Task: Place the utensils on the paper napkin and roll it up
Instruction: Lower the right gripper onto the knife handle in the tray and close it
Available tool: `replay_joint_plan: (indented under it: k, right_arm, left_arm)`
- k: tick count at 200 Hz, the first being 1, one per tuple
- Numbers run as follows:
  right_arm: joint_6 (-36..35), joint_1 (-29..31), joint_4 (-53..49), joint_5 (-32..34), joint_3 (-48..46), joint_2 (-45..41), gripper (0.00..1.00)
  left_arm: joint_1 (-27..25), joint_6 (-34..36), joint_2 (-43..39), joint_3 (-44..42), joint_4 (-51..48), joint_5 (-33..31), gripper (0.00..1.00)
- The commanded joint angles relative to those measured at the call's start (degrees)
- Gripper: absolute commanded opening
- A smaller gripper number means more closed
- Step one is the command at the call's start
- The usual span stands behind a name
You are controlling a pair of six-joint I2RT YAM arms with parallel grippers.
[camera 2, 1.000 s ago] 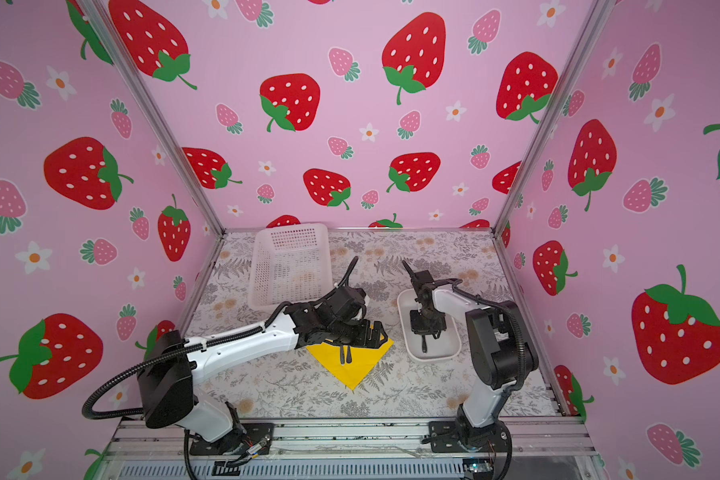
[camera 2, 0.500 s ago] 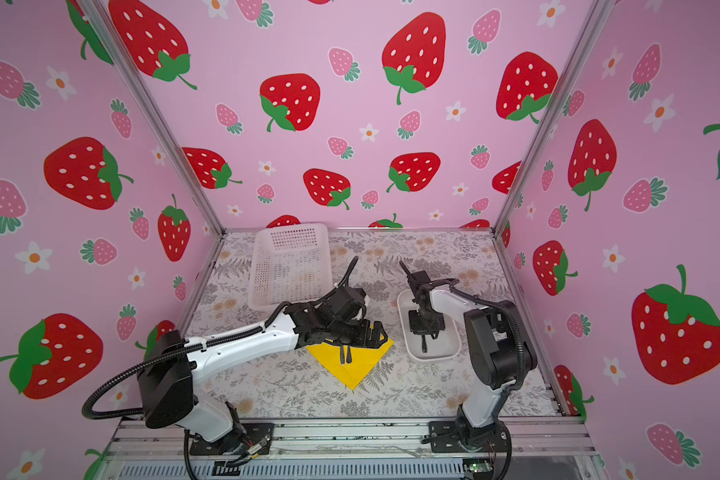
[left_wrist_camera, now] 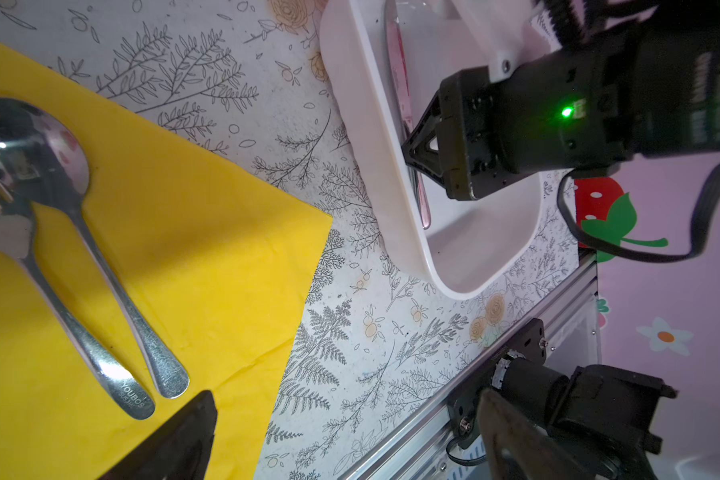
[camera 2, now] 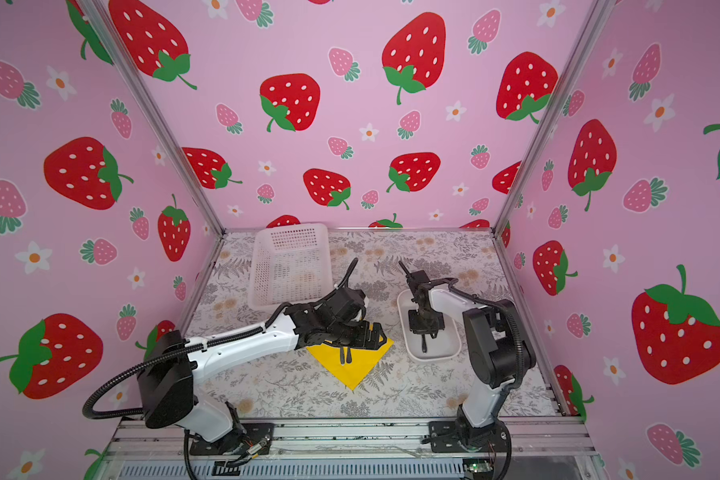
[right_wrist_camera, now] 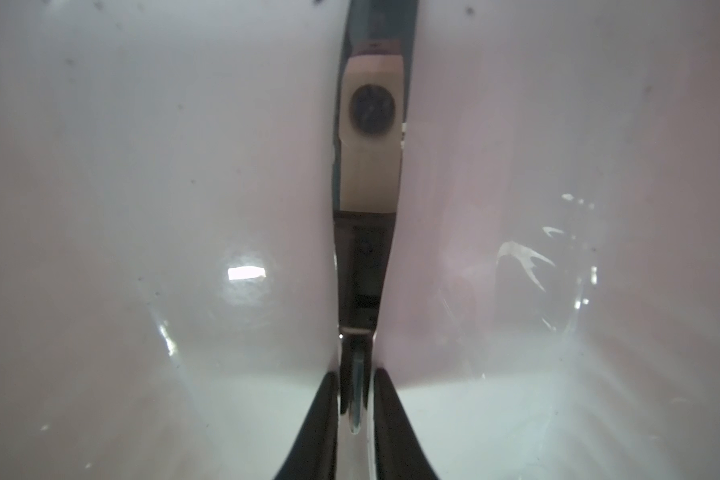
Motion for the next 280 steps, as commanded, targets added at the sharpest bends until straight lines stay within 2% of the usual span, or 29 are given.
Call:
replay_joint_plan:
  k: [1, 44, 132, 215, 280]
  right_arm:
    - [0.23, -0.39, 6.08, 1.43, -6.37, 10.23, 0.17]
    - [0.48, -0.39, 6.53, 0.9, -7.96, 7.63, 0.1]
    - [0.44, -0.39, 7.19, -0.34, -8.31, 4.84, 0.09]
    - [1.07, -0.76, 2.64, 1.06, -4.33, -6.61, 0.09]
    - [0.35, -1.53, -2.56, -1.26, -0.94, -12.42, 0.1]
  left_arm:
    - [0.23, 0.63, -1.56, 0.06, -0.31, 0.17, 0.99]
    - [0.2, 0.48, -1.99, -0.06, -0.05, 0.18, 0.99]
    - [0.19, 0.19, -2.82, -0.71, 0.13, -0.23, 0.99]
    - [0.13, 0.2, -2.97, -0.91, 0.24, -0.03, 0.99]
    - [0.19, 0.11, -3.36, -1.51, 0.99, 0.11, 0.99]
